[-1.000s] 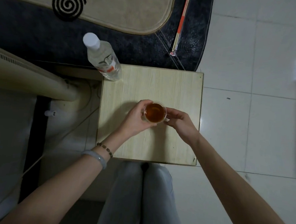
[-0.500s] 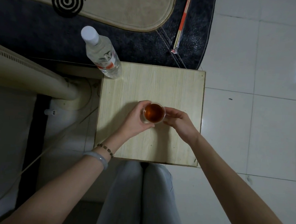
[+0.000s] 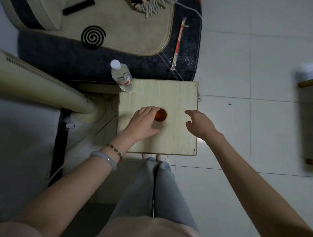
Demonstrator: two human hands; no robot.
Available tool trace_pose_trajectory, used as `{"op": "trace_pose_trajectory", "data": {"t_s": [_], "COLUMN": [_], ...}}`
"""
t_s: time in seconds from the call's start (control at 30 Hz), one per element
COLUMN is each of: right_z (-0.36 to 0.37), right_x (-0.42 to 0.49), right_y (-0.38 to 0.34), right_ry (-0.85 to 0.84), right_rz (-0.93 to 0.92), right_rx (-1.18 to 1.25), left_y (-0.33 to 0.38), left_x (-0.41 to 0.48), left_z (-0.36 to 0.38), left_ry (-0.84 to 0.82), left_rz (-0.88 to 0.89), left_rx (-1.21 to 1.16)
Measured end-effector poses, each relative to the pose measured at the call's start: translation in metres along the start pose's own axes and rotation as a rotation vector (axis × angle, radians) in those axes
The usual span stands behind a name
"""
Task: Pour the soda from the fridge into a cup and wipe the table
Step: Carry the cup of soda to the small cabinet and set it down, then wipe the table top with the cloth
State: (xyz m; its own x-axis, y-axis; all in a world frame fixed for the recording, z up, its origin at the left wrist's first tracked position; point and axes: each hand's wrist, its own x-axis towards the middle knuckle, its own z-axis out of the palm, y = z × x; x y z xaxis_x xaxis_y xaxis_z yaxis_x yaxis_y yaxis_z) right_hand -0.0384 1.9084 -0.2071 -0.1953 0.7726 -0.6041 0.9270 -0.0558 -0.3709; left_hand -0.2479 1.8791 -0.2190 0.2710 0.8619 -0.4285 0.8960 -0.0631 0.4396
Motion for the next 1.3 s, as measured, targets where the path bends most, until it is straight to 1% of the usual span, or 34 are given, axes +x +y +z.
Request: {"op": "trace_pose_trajectory", "data": {"t_s": [0.1,0.2,0.3,0.4,0.53,0.67,0.83,1.07,1.2,1.3], "right_z": [-0.038,-0.073,-0.104,-0.126,-0.142,-0.146,-0.142,-0.127,-0.114,-0.104], "right_x": [-0.04,-0.08,-0.119,-0.156,-0.204,-0.257,-0.331,-0.441,-0.497,-0.532], "right_y": [-0.012,-0.018,-0.017,-0.008,0.021,0.071,0.149,0.271,0.327,0.364], "right_ry": [0.066,0.196,0.339,0.471,0.6,0.679,0.741,0.799,0.828,0.867], "right_rz": [-0.003,0.003,0.019,0.066,0.18,0.299,0.426,0.527,0.566,0.576], "right_rx": [-0.115,-0.194,-0.247,-0.286,-0.275,-0.252,-0.209,-0.187,-0.179,-0.146], "left_y": [0.04,0.08,0.123,0.169,0.235,0.309,0.409,0.544,0.611,0.654], "left_x": [-0.011,-0.019,-0.022,-0.024,-0.027,-0.034,-0.057,-0.101,-0.126,-0.14], "left_z": [-0.04,-0.079,-0.108,-0.124,-0.123,-0.102,-0.052,0.041,0.087,0.118], "left_ry": [0.027,0.048,0.128,0.201,0.244,0.266,0.323,0.35,0.33,0.323], "left_rz": [0.096,0.18,0.273,0.374,0.506,0.634,0.757,0.9,0.946,1.014], "left_rx": [0.109,0.214,0.301,0.363,0.417,0.483,0.537,0.54,0.505,0.51]}}
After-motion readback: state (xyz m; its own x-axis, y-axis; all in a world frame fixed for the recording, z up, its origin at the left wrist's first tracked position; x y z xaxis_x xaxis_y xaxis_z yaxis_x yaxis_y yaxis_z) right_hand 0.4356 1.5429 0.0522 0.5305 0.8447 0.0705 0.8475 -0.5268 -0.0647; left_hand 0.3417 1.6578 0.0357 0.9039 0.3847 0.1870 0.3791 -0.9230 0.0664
